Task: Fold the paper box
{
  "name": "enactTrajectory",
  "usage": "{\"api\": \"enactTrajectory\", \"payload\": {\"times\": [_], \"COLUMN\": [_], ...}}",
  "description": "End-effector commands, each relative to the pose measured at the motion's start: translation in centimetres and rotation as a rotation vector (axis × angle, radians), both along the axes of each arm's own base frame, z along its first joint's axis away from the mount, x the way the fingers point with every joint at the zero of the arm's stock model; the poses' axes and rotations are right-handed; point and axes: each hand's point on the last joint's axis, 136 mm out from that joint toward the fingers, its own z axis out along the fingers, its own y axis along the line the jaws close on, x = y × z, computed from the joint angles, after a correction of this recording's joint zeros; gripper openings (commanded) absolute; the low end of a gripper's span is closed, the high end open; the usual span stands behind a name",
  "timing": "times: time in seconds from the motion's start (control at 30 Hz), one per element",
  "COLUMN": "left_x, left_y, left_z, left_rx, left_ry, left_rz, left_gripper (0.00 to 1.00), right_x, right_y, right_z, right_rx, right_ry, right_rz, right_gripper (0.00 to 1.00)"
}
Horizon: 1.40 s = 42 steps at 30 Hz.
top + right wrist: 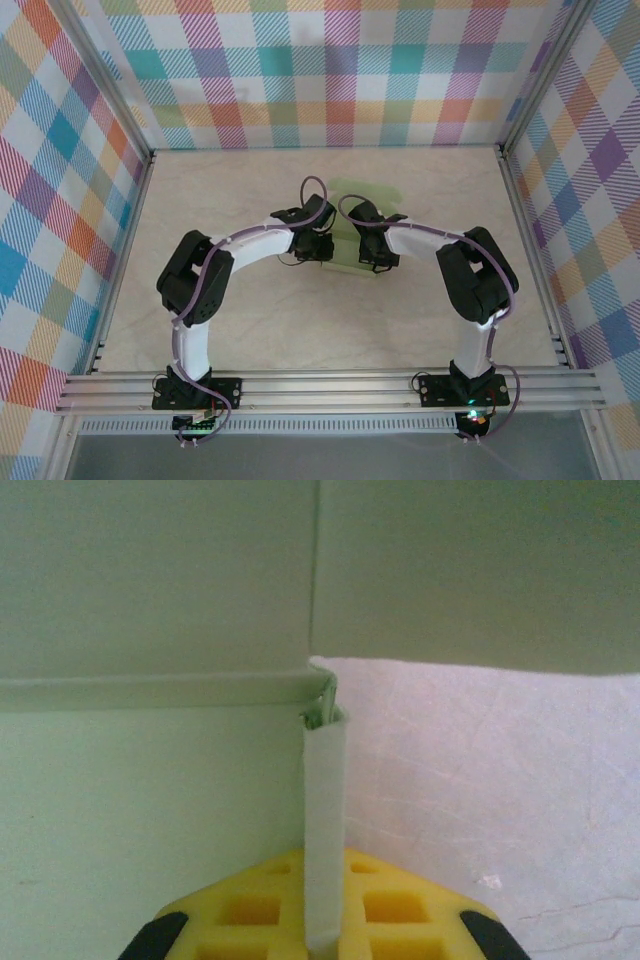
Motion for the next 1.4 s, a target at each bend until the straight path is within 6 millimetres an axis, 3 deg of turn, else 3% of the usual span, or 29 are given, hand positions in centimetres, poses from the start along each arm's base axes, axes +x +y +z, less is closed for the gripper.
{"api": "enactTrajectory", "payload": {"times": [0.0,0.1,0.23,0.5,0.6,0.87,1.37], "left_x": [-0.1,0.1,0.5,0.9,0.7,1.2,3.3], "left_y": [1.3,1.9,2.7,3.1,2.4,2.7,2.7], "left_z": [-0.9,-1.0,-1.1,-1.0,-1.1,0.0,-0.9], "left_rx": [0.144,0.213,0.309,0.410,0.319,0.132,0.078], "left_ry": [-0.014,-0.037,-0.068,-0.147,-0.120,-0.085,-0.057], "left_rz": [0.027,0.051,0.072,0.098,0.106,0.162,0.186], "left_gripper": [0.17,0.14,0.00,0.00,0.13,0.28,0.32], "right_x": [-1.2,-1.2,-1.2,-1.3,-1.3,-1.4,-1.5], "right_y": [1.1,1.5,1.6,1.5,1.5,1.7,2.1], "right_z": [-0.8,-0.9,-0.9,-0.9,-1.0,-1.1,-1.4], "right_rx": [0.082,0.097,0.095,0.086,0.084,0.093,0.061], "right_ry": [0.052,0.056,0.056,0.053,0.053,0.062,0.091], "right_rz": [-0.020,-0.016,-0.018,-0.030,-0.027,-0.025,0.019], "right_gripper": [0.04,0.04,0.04,0.03,0.03,0.03,0.04]}}
